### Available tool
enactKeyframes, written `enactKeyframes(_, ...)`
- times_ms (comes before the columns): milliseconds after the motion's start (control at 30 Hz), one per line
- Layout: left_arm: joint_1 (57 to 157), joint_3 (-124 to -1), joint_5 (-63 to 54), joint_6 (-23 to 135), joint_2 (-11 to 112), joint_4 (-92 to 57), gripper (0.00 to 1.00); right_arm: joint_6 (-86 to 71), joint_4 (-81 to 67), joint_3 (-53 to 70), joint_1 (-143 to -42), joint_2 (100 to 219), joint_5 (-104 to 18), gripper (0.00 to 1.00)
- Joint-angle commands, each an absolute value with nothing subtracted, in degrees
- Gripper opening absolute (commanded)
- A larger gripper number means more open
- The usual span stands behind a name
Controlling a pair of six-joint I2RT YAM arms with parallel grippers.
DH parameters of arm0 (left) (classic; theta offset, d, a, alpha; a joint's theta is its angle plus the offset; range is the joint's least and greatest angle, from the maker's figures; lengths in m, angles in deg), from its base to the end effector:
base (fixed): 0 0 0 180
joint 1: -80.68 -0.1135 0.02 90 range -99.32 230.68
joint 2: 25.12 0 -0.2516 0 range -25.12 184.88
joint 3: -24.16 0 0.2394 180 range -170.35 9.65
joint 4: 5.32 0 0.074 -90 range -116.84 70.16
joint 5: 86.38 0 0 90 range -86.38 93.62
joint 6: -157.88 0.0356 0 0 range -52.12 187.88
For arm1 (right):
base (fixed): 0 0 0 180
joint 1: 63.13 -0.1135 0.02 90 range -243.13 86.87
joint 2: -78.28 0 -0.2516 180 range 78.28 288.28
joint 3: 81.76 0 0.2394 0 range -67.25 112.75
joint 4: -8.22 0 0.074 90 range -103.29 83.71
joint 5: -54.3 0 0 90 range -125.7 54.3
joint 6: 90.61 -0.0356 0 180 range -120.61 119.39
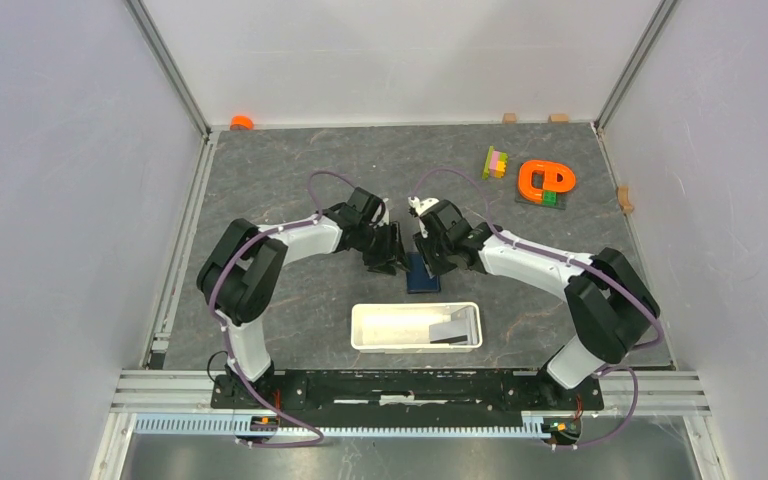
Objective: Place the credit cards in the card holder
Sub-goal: Close the card holder at the center of the board.
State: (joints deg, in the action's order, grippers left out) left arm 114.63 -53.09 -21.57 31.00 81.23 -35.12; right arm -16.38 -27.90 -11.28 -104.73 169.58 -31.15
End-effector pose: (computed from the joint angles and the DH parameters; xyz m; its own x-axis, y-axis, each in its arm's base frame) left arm 0.2859 -0.2108 0.1475 -0.9809 0.0057 -0.1945 0.1238 0.7892 -0.6015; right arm 0.2331 0.2032 0.1882 -0.7742 -0.3251 -0.5431 -0.4354 0.8963 0.0843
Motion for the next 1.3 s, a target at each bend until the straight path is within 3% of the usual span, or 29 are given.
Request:
enactKeyframes(0,115.3,-53.0,-23.4,28.9,82.4,-32.3,0.54,-15.7,-27.0,-7.8,-104.0,170.8,-30.5,0.36)
enactKeyframes(567,115.3,-53.3,-22.7,29.1,82.5,-32.4,0.51,-15.4,-27.4,-7.0,-103.6,172.9,-31.5,0.25)
enactKeyframes(967,115.3,-53.4,-21.6,29.4,82.8,-32.8,0.48,-15.6,-27.7,-7.8,-103.5,172.8,-30.7,0.0)
enactKeyframes(1267,115.9,-54.3,-20.7,28.9,84.4,-32.5,0.44,-15.4,-24.3,-11.4,-103.3,170.1,-33.3,0.0)
